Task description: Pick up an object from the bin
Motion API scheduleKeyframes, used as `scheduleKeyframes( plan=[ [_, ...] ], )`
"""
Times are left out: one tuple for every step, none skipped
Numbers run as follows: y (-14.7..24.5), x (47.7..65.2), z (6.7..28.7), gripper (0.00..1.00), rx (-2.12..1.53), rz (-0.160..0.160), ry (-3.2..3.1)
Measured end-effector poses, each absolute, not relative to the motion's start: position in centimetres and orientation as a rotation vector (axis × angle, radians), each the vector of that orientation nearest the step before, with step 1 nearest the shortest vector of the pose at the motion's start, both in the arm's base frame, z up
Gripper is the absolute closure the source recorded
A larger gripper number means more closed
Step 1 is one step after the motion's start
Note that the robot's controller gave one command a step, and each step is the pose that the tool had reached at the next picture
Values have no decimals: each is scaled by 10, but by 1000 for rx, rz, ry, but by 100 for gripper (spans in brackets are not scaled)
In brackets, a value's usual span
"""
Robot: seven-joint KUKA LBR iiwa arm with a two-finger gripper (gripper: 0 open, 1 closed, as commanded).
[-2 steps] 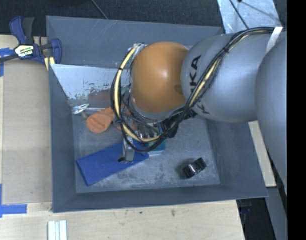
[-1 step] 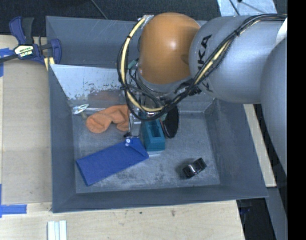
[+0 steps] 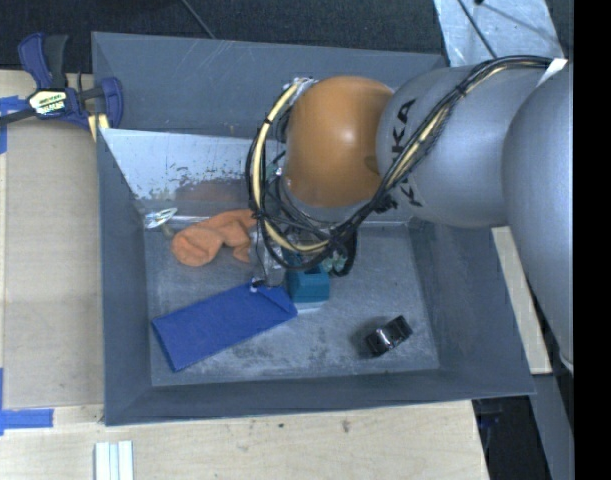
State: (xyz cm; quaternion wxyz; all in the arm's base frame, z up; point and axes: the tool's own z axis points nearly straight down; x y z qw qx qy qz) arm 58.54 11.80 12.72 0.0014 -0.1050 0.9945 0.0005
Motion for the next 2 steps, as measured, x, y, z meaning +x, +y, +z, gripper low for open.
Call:
scheduleKeyframes(
  plan=[
    [118,585,127,0,-329,1,3122],
    [118,585,127,0,-328,1,3122]
  ],
)
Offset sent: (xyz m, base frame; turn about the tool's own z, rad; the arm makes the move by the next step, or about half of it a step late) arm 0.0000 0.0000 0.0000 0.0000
